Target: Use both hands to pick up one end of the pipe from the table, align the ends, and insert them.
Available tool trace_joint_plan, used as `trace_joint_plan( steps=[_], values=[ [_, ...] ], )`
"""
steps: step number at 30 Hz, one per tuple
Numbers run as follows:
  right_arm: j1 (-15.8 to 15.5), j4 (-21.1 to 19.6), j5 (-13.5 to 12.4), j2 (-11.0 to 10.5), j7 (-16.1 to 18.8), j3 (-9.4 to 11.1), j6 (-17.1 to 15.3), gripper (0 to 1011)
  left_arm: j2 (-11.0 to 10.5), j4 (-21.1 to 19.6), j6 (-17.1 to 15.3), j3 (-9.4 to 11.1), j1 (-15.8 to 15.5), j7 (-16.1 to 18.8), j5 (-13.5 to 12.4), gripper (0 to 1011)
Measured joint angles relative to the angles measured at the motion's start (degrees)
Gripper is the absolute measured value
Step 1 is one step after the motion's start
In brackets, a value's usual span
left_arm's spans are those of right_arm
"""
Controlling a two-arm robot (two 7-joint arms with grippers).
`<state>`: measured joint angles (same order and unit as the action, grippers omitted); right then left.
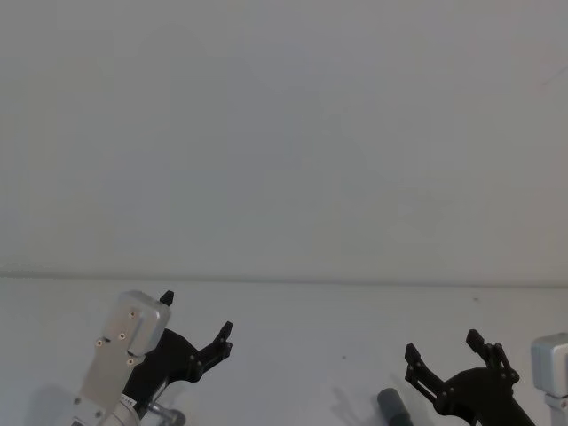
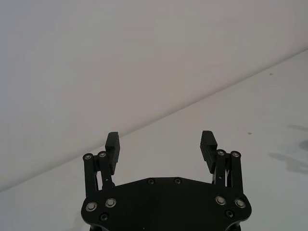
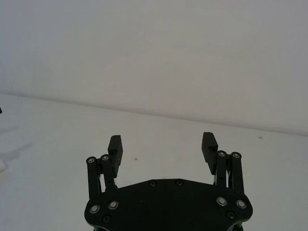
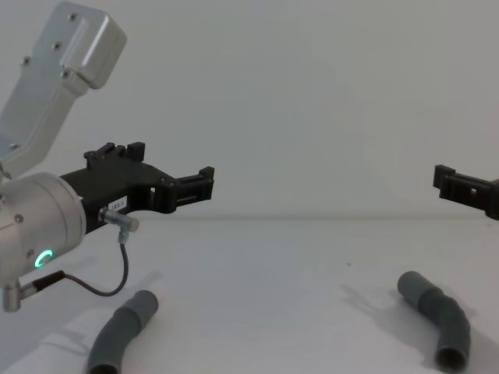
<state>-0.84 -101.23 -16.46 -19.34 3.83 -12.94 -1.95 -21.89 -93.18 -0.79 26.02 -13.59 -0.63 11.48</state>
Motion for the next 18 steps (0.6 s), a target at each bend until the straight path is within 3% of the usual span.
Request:
trace_joint_plan(
  steps=[11, 18],
  values=[
    [-0.4, -0.5, -0.5, -0.2, 0.7, 0.4, -0.7, 1002, -0.1, -0.6, -1.1, -0.2, 0.1, -0.3, 0.0, 1001],
    [-1.1, -1.5, -0.6, -1.4, 2.0, 0.6, -1.9, 1002, 0.0, -3.1, -4.3, -0.7, 1.8, 0.3, 0.5, 1001]
  ],
)
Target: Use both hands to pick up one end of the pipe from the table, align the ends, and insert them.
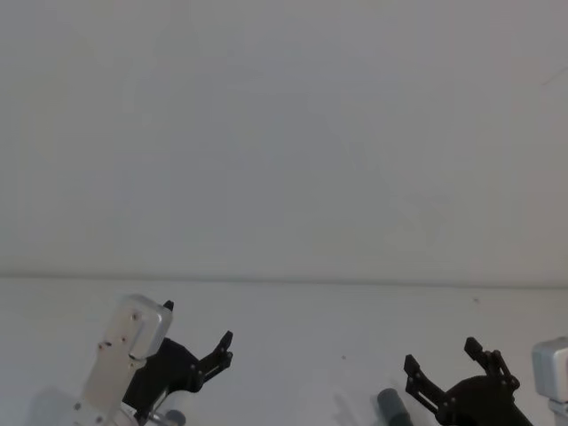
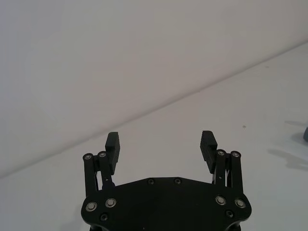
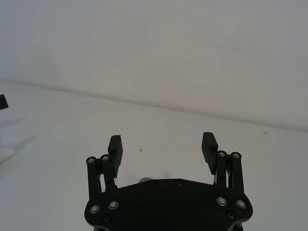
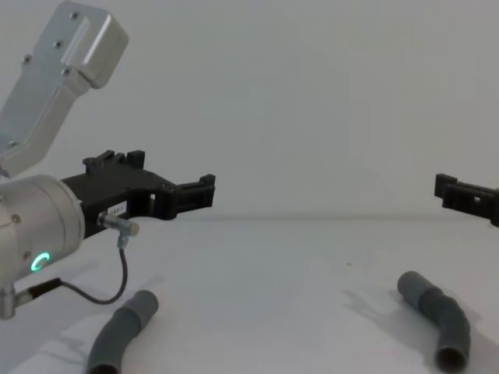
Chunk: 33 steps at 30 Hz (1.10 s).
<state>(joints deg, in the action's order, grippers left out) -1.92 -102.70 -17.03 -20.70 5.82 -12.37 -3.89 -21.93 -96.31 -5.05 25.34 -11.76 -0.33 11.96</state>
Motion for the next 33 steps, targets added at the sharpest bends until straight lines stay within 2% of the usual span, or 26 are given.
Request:
trace_joint_plan(
  steps=[7, 14, 26, 33],
  values=[
    [-0.8, -1.0, 0.9, -1.8, 1.7, -0.4, -0.8, 1002, 0.3, -3.0, -3.4, -0.6, 2.5, 2.2, 0.1, 1001],
    [-2.2, -2.3, 1.8, -3.5, 3.8, -1.0, -1.7, 1002, 1.0, -7.6, -7.6, -1.7, 6.8, 5.8, 0.1, 1001],
    [-4.2, -4.1, 2.6, -4.8, 5.5, -1.7, -2.7, 1002, 1.2, -14.6, -13.2, -4.2, 13.3, 9.6, 0.8, 1001],
    [-4.7, -4.5, 2.8, -5.1, 6.0, -1.9, -3.0, 1002, 1.4, -17.5, -16.1, -5.5, 15.7, 10.6, 1.8, 1001]
  ],
)
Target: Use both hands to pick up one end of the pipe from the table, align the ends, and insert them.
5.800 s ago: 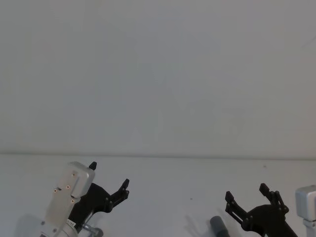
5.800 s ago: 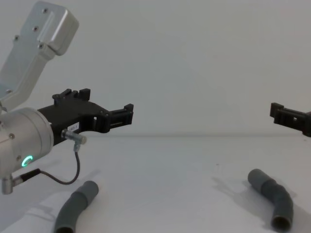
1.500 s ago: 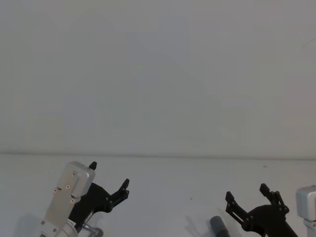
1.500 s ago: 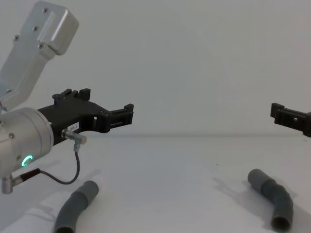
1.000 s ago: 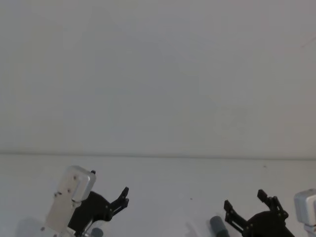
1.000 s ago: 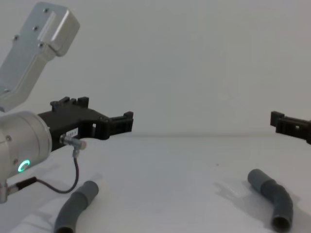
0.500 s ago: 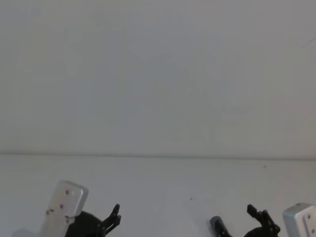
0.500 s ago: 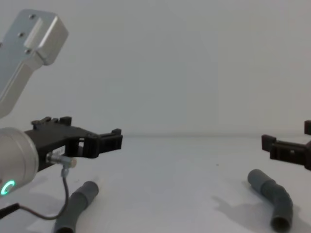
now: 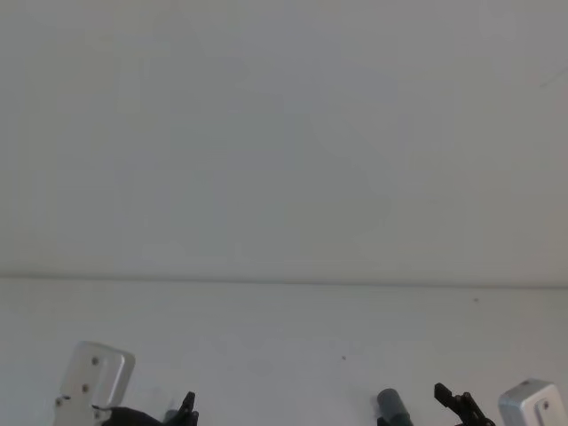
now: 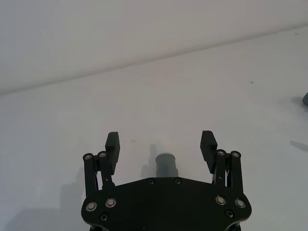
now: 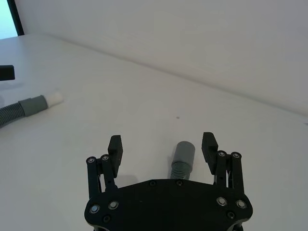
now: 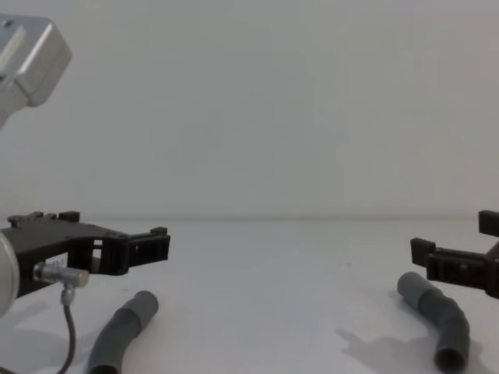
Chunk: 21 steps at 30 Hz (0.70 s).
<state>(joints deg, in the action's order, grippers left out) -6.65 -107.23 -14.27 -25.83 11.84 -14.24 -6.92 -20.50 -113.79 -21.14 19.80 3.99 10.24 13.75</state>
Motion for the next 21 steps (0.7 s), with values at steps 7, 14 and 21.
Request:
trace_joint_plan(
  steps=[7, 14, 21],
  values=[
    [-0.3, -0.3, 0.1, -0.2, 0.2, -0.1, -0.2, 1002, 0.8, -2.3, -3.2, -1.3, 2.0, 0.4, 1.7, 1001],
    [-0.5, -0.4, 0.2, -0.3, 0.4, -0.2, -0.3, 1002, 2.6, -4.1, -6.4, -2.8, 4.1, 1.2, 3.9, 1001],
    [-0.6, -0.5, 0.2, -0.4, 0.5, -0.2, -0.4, 1002, 4.4, -5.0, -8.6, -4.2, 5.7, 2.3, 5.4, 1001]
  ],
)
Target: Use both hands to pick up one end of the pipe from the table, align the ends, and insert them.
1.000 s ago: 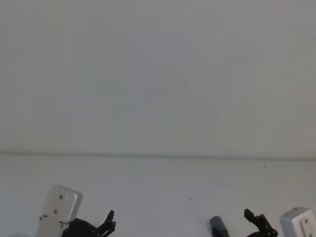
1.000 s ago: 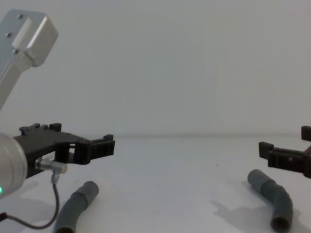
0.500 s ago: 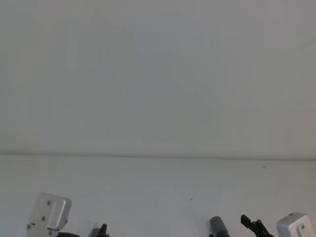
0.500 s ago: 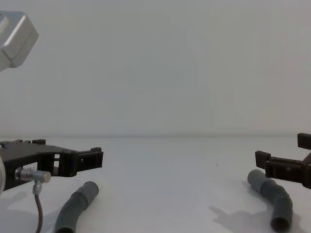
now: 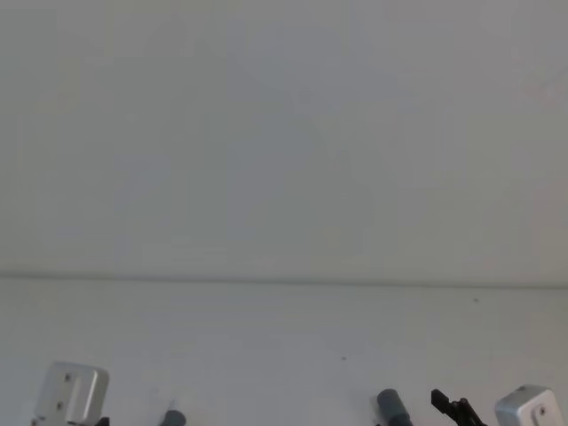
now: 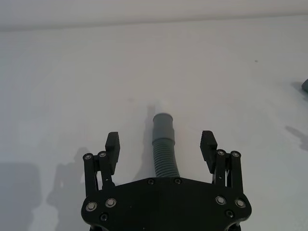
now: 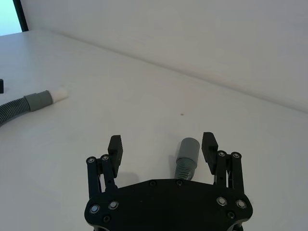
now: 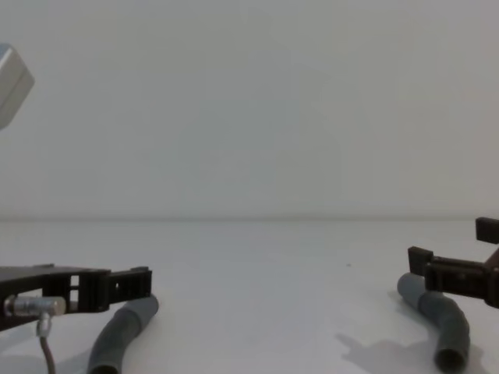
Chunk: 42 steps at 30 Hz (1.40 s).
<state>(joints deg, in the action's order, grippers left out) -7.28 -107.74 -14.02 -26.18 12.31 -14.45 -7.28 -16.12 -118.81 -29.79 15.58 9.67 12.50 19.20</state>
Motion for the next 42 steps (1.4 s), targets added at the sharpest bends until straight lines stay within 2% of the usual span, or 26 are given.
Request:
trace_joint_plan(
  steps=[10, 29, 42],
  values=[
    [0.0, -0.1, 0.0, -0.1, 0.0, 0.0, 0.0, 1002, 1.6, -0.2, -2.6, -1.3, 0.2, 0.6, 1.2, 1001],
    [-0.1, -0.1, 0.0, -0.1, 0.1, 0.0, 0.0, 1002, 4.2, 1.5, -5.4, -1.1, -0.9, 1.5, 1.0, 1001],
    [-0.1, -0.1, 0.0, -0.1, 0.1, 0.0, 0.0, 1002, 3.6, 2.0, -7.5, -0.1, -2.3, 1.8, -1.0, 1001]
  ],
)
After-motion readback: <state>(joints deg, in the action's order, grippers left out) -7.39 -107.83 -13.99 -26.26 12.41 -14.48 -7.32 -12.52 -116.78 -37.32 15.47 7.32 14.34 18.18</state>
